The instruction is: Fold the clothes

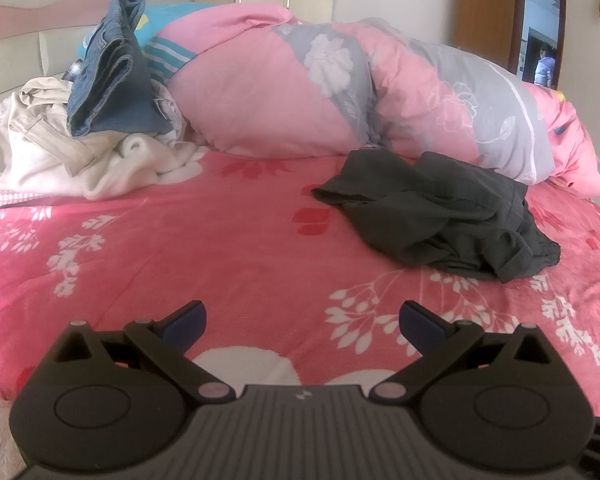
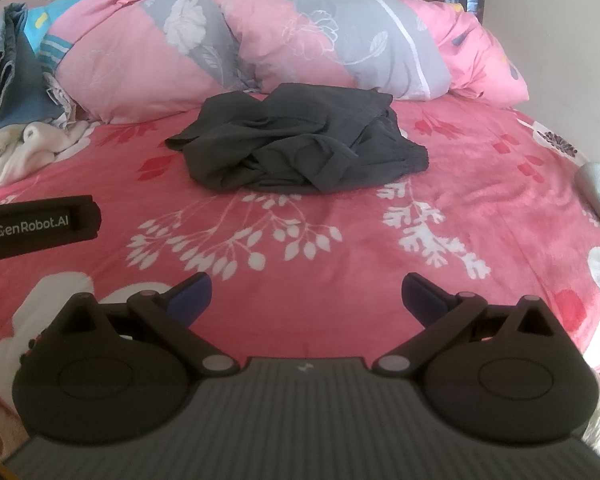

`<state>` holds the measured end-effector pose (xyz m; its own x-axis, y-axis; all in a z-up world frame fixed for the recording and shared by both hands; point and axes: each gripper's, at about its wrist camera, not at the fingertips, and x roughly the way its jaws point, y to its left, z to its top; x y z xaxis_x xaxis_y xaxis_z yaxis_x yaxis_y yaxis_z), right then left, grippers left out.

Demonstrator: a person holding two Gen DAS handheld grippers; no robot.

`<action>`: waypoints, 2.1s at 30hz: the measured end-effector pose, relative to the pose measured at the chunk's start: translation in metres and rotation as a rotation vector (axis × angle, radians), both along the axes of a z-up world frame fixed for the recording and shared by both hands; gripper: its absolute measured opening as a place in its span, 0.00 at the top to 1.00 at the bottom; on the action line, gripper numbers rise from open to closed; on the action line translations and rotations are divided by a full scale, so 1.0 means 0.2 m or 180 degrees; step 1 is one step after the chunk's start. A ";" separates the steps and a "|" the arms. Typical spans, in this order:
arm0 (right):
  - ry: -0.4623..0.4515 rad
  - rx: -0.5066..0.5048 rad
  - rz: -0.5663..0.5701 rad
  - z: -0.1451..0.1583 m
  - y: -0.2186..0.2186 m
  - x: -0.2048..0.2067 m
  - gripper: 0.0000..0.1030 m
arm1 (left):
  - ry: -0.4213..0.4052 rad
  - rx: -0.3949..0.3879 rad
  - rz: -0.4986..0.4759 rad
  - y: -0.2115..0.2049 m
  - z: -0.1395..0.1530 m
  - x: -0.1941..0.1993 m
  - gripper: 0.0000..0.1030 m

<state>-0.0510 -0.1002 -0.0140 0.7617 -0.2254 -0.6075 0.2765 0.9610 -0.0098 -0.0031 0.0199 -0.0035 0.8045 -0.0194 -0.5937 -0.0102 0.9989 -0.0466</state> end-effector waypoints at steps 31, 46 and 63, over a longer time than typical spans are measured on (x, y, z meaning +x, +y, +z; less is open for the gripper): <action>-0.0108 0.0023 -0.0051 -0.05 -0.10 0.06 0.01 | -0.0080 -0.0113 -0.0152 0.00 -0.07 0.09 0.00; -0.0639 -0.0206 0.0174 -0.07 -0.45 0.41 0.01 | 0.0004 -0.0273 -0.0348 -0.03 -0.21 0.57 0.00; -0.0577 -0.0051 0.0696 -0.15 -0.65 1.03 0.01 | 0.0220 -0.0189 -0.1024 -0.36 -0.36 1.04 0.27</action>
<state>0.1554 -0.2298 -0.0442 0.8891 -0.0522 -0.4547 0.0613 0.9981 0.0054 0.2043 -0.0511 -0.0755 0.7093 -0.3021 -0.6369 0.3001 0.9470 -0.1150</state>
